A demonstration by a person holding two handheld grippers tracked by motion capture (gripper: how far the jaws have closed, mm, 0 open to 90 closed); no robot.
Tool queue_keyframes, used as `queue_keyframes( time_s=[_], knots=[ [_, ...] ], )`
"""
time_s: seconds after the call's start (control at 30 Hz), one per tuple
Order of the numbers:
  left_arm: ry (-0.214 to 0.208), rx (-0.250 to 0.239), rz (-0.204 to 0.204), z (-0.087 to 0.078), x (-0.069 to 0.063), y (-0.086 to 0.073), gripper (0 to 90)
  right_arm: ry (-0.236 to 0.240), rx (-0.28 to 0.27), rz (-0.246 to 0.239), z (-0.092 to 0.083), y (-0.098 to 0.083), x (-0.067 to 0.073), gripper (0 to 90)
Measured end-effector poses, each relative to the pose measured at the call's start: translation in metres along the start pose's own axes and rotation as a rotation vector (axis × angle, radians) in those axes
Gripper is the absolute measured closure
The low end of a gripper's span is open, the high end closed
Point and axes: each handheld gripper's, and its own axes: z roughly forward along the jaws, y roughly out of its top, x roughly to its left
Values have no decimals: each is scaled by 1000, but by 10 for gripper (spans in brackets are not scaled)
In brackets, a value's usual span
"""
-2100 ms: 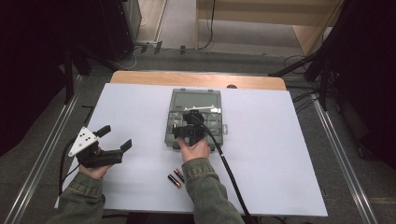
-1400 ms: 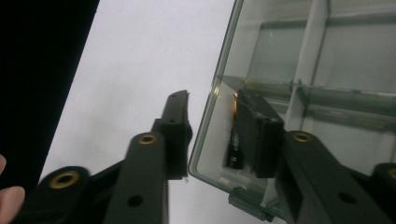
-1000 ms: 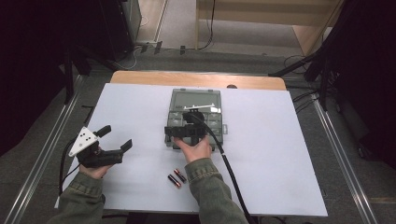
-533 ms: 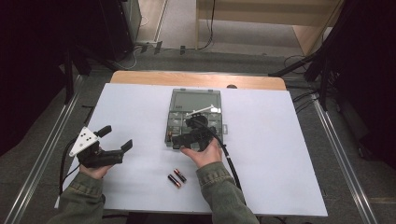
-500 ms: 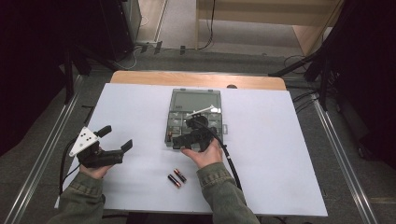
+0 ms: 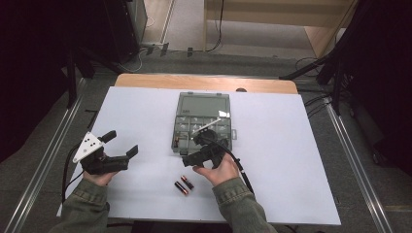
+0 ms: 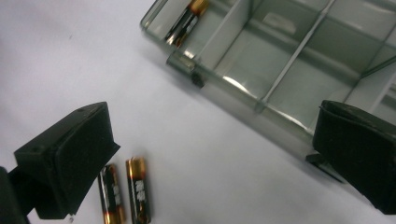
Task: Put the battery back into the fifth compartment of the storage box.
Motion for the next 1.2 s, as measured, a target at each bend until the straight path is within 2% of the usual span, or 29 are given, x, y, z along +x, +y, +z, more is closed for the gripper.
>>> queue_keyframes(
  time_s=[0.13, 0.3, 0.5, 0.57, 0.73, 0.83, 0.93, 1.2],
  knots=[
    [5, -3, 0, -1, 1, 0, 37, 1, 38, -52, 1, -10, 7, 0],
    [5, 0, 3, 0, 0, 0, 37, -5, 72, -84, 4, -17, 13, 9],
    [5, -1, 1, 0, 0, 0, 37, 3, 114, -152, 9, -25, 24, 82],
    [4, -2, 3, 0, 0, 0, 36, -11, 154, -173, 16, -28, 31, 108],
    [6, -1, 3, 0, 0, 0, 37, -26, 178, -200, 25, -29, 36, 147],
    [6, -2, 2, 0, 0, 0, 37, -24, 192, -222, 29, -29, 39, 276],
    [7, -7, 2, 0, 0, 0, 37, -29, 189, -231, 28, -29, 39, 359],
    [8, -3, 2, 0, 0, 0, 37, -31, 200, -247, 31, -30, 42, 428]
  ],
)
